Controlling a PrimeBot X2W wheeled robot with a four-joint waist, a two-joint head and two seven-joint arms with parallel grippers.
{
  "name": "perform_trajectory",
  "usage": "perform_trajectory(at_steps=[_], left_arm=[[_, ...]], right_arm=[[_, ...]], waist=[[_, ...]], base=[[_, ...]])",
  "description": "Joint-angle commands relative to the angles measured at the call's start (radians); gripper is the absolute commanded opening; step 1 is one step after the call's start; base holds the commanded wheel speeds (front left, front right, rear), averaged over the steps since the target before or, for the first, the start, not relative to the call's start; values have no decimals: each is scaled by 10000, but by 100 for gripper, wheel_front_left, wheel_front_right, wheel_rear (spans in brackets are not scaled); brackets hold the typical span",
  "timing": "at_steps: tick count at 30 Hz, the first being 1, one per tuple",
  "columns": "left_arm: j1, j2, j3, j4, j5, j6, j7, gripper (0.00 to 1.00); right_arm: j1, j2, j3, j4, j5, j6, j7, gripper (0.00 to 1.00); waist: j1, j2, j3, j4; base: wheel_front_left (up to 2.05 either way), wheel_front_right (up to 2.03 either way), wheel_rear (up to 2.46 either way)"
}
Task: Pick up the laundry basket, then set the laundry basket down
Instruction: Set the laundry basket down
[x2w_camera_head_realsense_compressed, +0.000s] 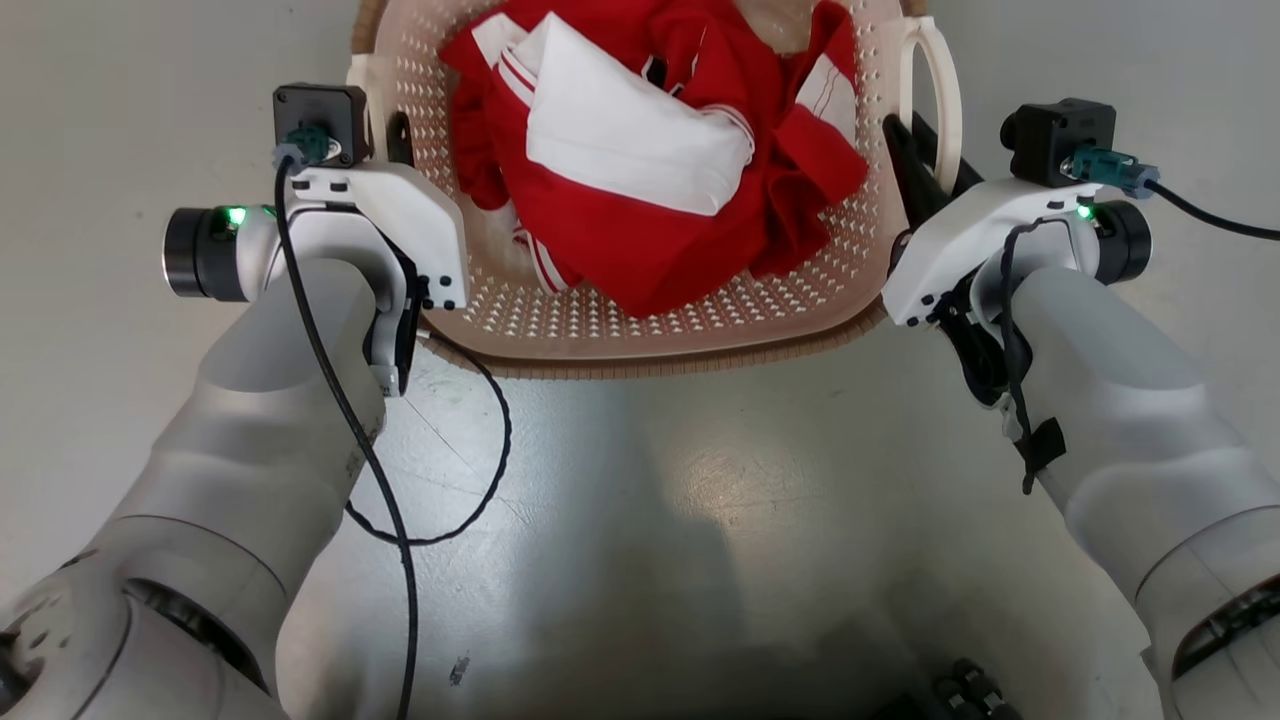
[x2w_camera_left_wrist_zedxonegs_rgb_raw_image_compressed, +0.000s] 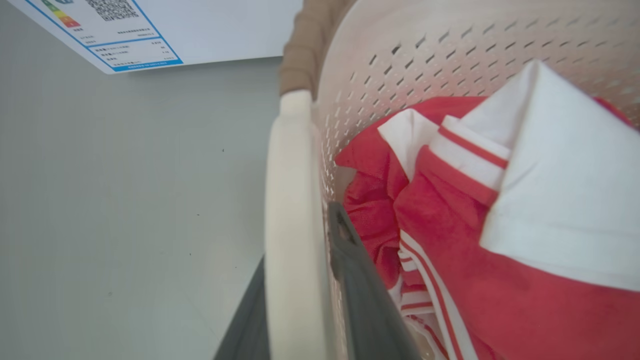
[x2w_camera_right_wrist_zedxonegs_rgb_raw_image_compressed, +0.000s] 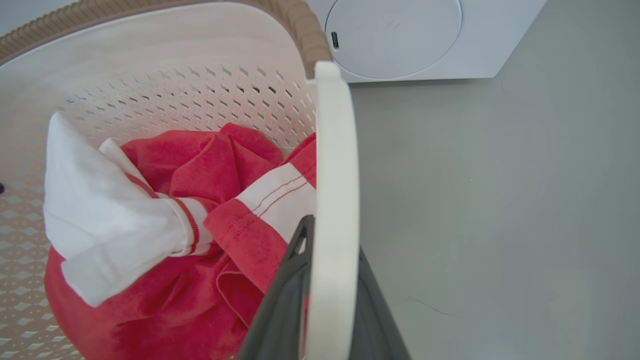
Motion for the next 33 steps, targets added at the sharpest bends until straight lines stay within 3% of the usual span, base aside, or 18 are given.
perform_trajectory(at_steps=[1, 19, 33], left_arm=[[-86, 241, 240, -238, 317, 105, -103, 0], [-166, 454, 1670, -932, 1957, 302, -104, 0], [-202, 379, 2412, -758, 2836, 129, -104, 0]], right_arm=[[376, 205, -78, -299, -328, 77, -209, 0], [328, 441, -1228, -502, -1472, 77, -210, 0], [280, 615, -1491, -407, -1698, 77, -210, 0]], waist=[[-2, -1, 123, -20], [-2, -1, 830, -137], [-2, -1, 1085, -246]], base=[[0, 0, 0], [0, 0, 0], [0, 0, 0]])
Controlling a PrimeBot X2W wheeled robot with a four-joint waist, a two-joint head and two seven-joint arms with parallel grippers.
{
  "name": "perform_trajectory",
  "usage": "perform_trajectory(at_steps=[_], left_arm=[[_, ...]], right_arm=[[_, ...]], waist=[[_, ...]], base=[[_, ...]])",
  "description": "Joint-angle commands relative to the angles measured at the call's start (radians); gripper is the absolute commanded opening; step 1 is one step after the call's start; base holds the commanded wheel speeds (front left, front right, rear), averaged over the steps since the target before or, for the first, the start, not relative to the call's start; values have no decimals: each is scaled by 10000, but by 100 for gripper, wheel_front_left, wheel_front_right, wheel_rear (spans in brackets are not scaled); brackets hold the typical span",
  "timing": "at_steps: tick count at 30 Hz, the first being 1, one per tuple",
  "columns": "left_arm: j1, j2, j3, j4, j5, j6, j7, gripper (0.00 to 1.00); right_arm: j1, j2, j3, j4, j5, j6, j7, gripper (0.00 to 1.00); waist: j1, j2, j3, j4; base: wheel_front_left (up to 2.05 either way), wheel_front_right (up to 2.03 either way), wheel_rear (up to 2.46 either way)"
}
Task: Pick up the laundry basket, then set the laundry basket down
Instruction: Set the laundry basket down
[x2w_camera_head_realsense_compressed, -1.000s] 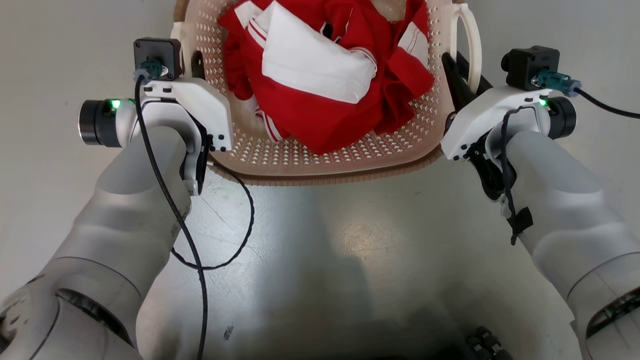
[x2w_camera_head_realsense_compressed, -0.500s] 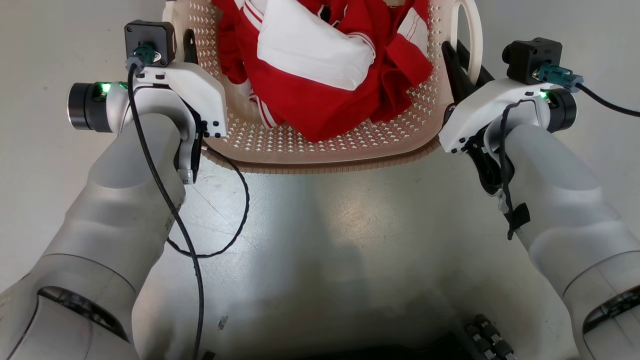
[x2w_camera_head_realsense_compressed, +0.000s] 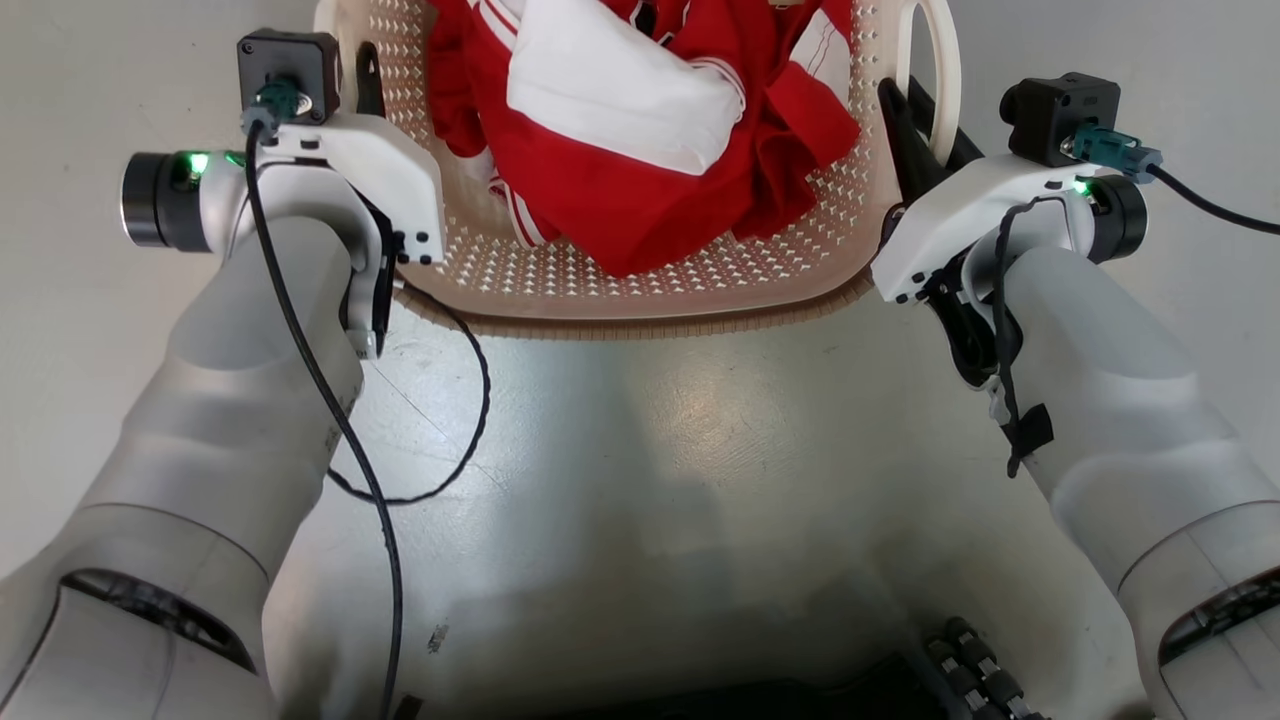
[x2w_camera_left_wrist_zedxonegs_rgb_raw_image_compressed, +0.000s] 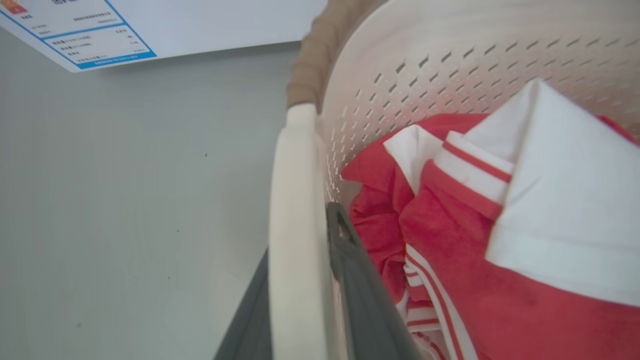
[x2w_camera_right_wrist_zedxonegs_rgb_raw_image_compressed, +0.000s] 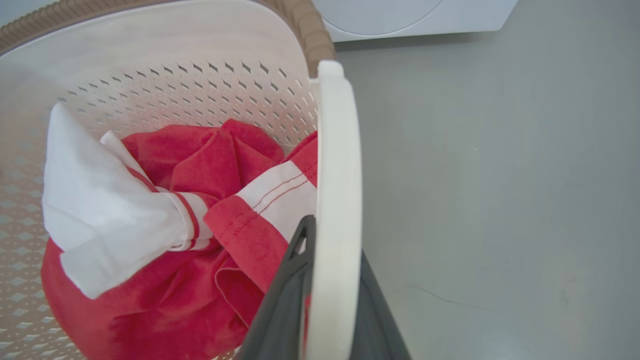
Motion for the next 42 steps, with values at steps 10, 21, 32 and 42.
perform_trajectory(at_steps=[10, 21, 32, 42], left_arm=[[-237, 142, 580, -18, 617, -90, -47, 0], [-222, -22, 1013, 101, 978, -215, -47, 0], [-187, -299, 1420, 551, 964, -414, -47, 100], [-163, -381, 1714, 503, 1163, -360, -47, 100]], right_arm=[[152, 309, 65, -93, -216, 79, -135, 0], [95, 325, 11, -17, -255, 79, -135, 0], [69, 316, -94, 76, -344, 79, -135, 100], [54, 303, -194, 24, -423, 79, -135, 100]], waist=[[-1, 0, 212, -55], [-1, 0, 278, -42], [-1, 0, 275, -21], [-1, 0, 208, -60]], base=[[0, 0, 0], [0, 0, 0], [0, 0, 0], [0, 0, 0]])
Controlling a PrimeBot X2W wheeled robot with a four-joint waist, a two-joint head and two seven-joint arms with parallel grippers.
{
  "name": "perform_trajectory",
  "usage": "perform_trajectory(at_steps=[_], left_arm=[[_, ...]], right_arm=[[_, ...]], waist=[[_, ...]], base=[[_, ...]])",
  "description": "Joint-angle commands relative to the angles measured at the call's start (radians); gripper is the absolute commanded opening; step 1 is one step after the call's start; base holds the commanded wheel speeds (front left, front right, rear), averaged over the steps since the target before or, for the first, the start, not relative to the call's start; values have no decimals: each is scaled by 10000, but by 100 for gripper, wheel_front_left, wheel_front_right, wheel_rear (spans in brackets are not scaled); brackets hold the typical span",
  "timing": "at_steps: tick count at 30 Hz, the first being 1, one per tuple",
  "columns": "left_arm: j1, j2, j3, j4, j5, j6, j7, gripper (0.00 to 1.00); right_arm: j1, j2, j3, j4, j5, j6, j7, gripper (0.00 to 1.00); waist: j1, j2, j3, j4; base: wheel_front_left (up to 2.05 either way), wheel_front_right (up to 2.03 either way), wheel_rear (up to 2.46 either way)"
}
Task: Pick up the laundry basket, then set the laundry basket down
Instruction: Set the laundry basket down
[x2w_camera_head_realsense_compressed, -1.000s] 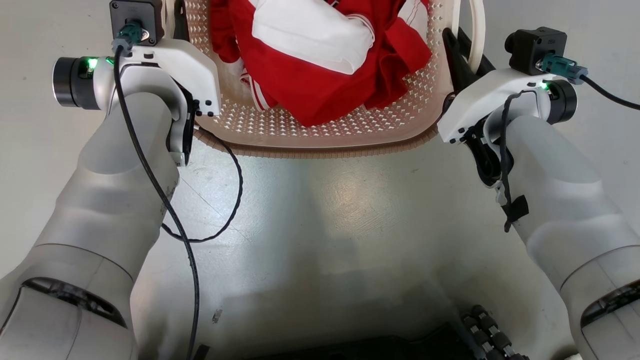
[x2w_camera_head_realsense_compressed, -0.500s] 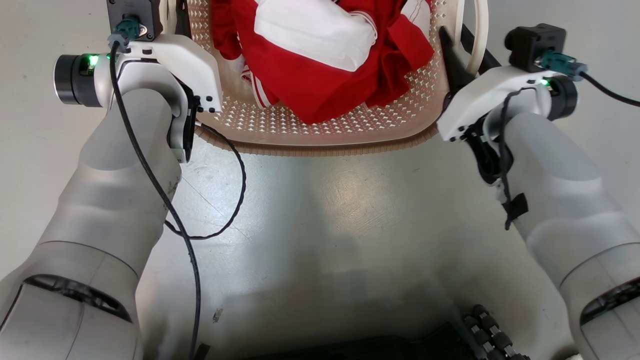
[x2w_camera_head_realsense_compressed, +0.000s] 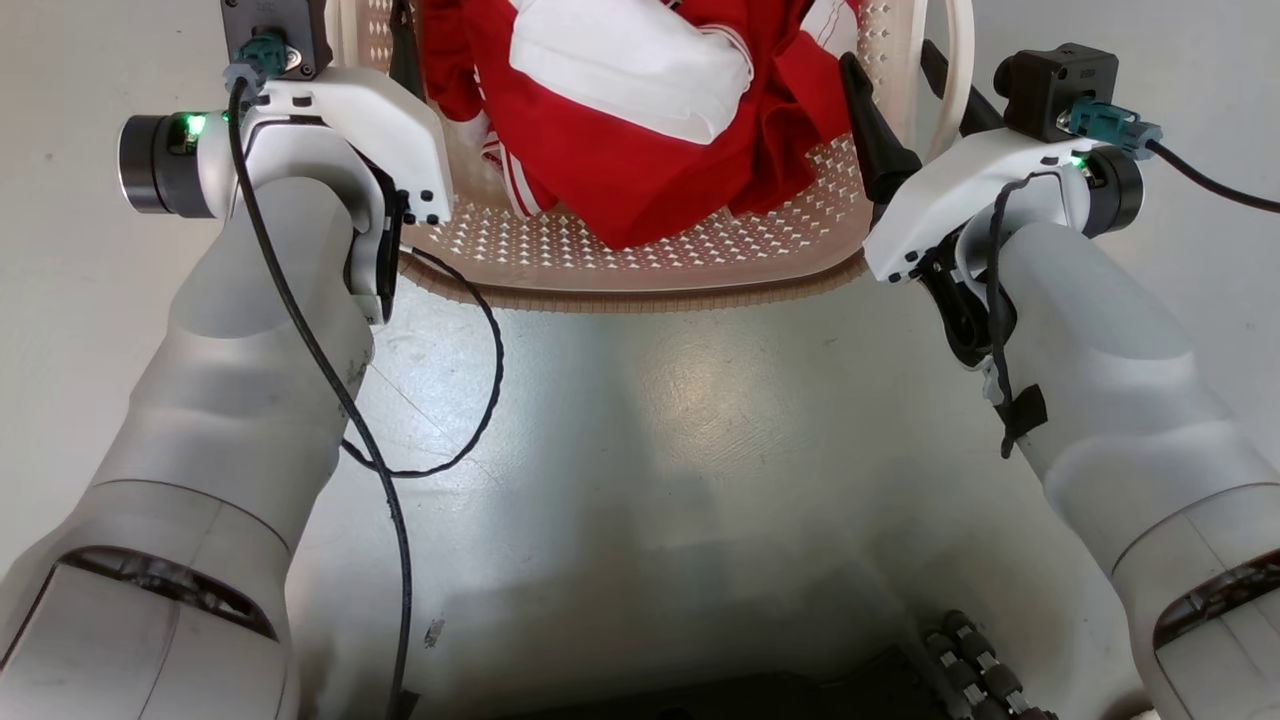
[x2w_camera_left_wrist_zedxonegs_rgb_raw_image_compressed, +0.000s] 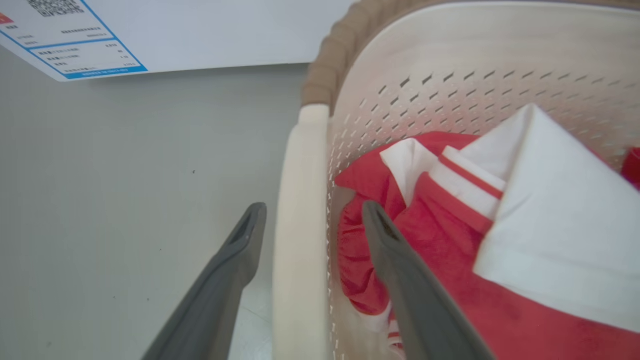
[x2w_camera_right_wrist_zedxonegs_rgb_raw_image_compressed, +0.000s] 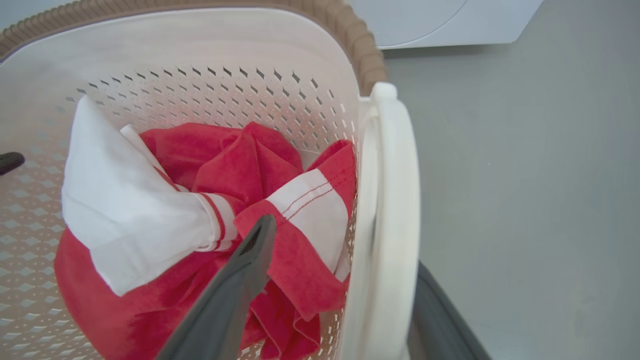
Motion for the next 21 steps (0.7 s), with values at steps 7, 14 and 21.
perform_trajectory(at_steps=[7, 14, 21], left_arm=[[462, 114, 358, -16, 182, -2, 93, 100], [585, 123, 527, 10, 321, -8, 93, 100], [764, 121, 712, -64, 473, 92, 93, 100]], right_arm=[[464, 124, -47, -134, -152, 63, -49, 100], [500, 113, -203, -264, -239, 63, -49, 100], [642, 38, -486, -469, -459, 63, -49, 100]], waist=[[-1, 0, -183, -62], [-1, 0, -376, -103], [-1, 0, -725, -136]], base=[[0, 0, 0], [0, 0, 0], [0, 0, 0]])
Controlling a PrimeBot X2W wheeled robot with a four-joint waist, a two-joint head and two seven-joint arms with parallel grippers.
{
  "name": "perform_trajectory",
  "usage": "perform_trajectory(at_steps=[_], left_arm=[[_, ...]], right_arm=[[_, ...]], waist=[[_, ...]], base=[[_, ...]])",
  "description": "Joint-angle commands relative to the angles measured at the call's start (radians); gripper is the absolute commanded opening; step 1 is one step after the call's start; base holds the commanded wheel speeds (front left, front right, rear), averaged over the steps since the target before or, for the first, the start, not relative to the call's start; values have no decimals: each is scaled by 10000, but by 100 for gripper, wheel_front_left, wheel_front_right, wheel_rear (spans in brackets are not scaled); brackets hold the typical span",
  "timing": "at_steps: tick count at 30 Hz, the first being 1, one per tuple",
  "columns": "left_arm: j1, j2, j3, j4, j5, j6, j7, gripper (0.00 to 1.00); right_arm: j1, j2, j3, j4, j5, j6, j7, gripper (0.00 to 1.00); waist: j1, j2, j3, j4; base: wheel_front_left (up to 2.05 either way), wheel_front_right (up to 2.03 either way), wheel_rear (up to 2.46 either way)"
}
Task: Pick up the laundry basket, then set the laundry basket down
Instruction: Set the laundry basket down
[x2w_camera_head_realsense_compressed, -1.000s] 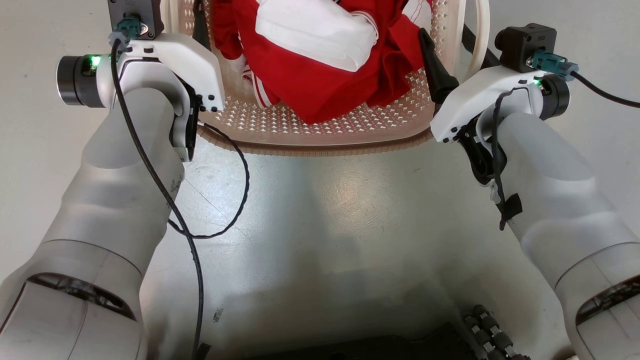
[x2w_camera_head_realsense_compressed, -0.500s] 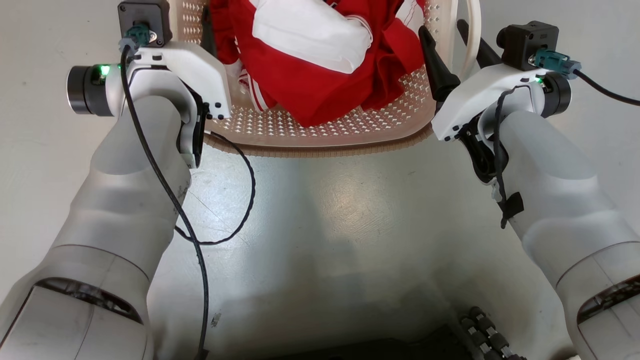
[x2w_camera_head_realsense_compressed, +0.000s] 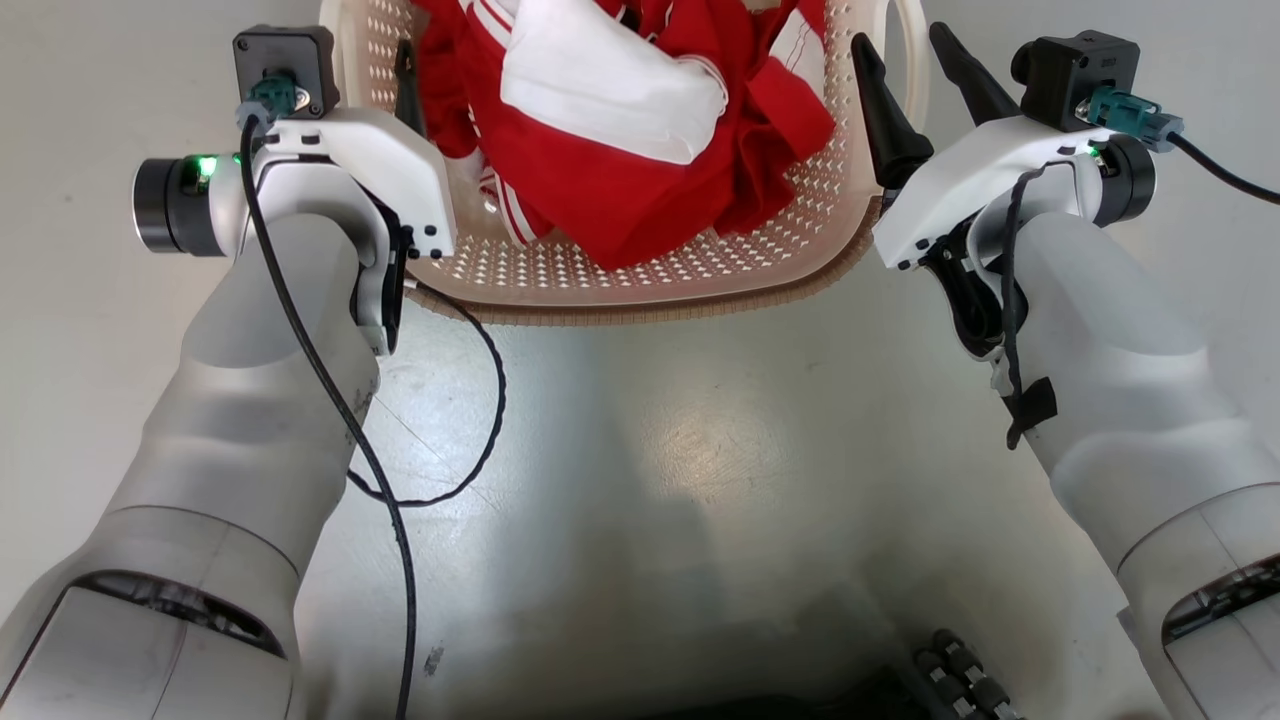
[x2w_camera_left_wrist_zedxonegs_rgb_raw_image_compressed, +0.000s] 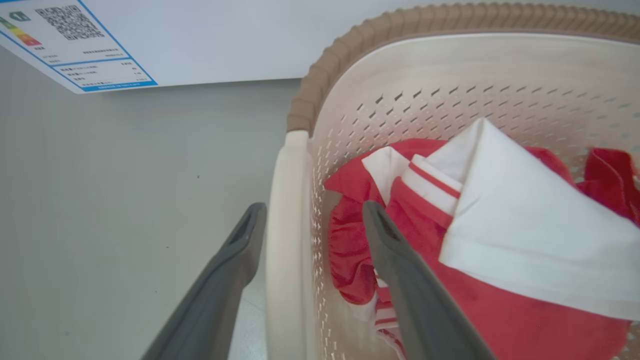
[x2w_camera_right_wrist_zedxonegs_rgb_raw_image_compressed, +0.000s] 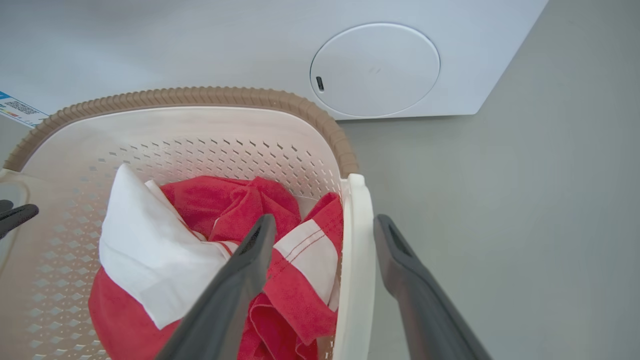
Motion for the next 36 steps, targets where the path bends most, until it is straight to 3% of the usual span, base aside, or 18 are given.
perform_trajectory(at_steps=[1, 11, 18, 36], left_arm=[[357, 223, 201, -137, 114, 106, 8, 100], [760, 270, 584, -423, 289, 218, 8, 100], [1586, 292, 1344, -1459, 436, 211, 8, 100], [4592, -274, 3457, -3724, 1587, -617, 8, 100]], right_arm=[[619, 96, 3, -182, -176, 63, -49, 100], [972, 85, -253, -265, -433, 63, -49, 100], [1582, 21, -412, -561, -689, 63, -49, 100], [3427, -306, -1368, -2095, -2026, 63, -49, 100]], waist=[[0, 0, -156, -6], [0, 0, -833, 27], [0, 0, -1895, 134], [0, 0, -5193, 428]], base=[[0, 0, 0], [0, 0, 0], [0, 0, 0], [0, 0, 0]])
